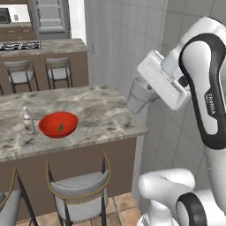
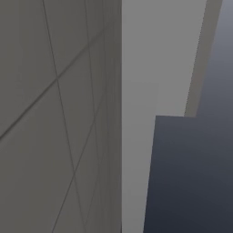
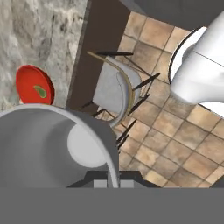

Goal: There is a bowl on the dining counter. Grab a lemon wedge from the fridge and place it in the bowl. Then get the liquor bottle and glass cup from the cabinet and place them next to the bowl.

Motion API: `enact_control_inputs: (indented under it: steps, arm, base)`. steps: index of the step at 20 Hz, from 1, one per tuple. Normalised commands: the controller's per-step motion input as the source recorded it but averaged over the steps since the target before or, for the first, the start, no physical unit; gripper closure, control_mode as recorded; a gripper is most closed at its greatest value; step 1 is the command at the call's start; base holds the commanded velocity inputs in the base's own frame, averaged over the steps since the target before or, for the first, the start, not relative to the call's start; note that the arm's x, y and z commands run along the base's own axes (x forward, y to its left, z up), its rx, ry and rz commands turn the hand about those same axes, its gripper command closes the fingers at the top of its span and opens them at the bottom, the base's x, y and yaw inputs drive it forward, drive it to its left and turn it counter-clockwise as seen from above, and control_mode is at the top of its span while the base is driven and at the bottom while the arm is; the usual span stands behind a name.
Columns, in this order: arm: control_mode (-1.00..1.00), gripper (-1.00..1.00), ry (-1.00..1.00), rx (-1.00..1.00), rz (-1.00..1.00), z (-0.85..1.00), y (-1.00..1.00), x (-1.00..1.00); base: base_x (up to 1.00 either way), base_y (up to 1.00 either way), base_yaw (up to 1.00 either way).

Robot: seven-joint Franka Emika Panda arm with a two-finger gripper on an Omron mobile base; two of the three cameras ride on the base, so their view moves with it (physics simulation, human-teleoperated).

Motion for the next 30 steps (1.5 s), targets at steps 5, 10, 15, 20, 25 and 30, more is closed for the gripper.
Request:
enact_control_inputs:
  steps: [5, 10, 15, 20, 25, 30]
  arm:
    - [-1.00, 1.00, 0.34, -0.25, 0.00, -0.58, 0.33, 0.30]
    - [-1.00, 1.00, 0.03, -0.08, 0.00, -0.43, -0.03, 0.35]
    - [-1.00, 1.00, 0.00, -0.03, 0.00, -0.51, -0.04, 0.63]
    - [-1.00, 1.00, 0.03, -0.08, -0.02, -0.54, 0.00, 0.82]
    - [-1.00, 1.00, 0.03, -0.08, 0.00, -0.50, 0.01, 0.75]
    - [-1.00, 1.00, 0.00, -0.10, 0.00, -0.45, 0.21, 0.50]
  base:
    - [0.00, 0.00, 0.00]
    - [0.00, 0.00, 0.00]
    - [0.00, 0.00, 0.00]
    - [0.00, 0.00, 0.00]
    - [0.00, 0.00, 0.00]
    - [0.00, 0.00, 0.00]
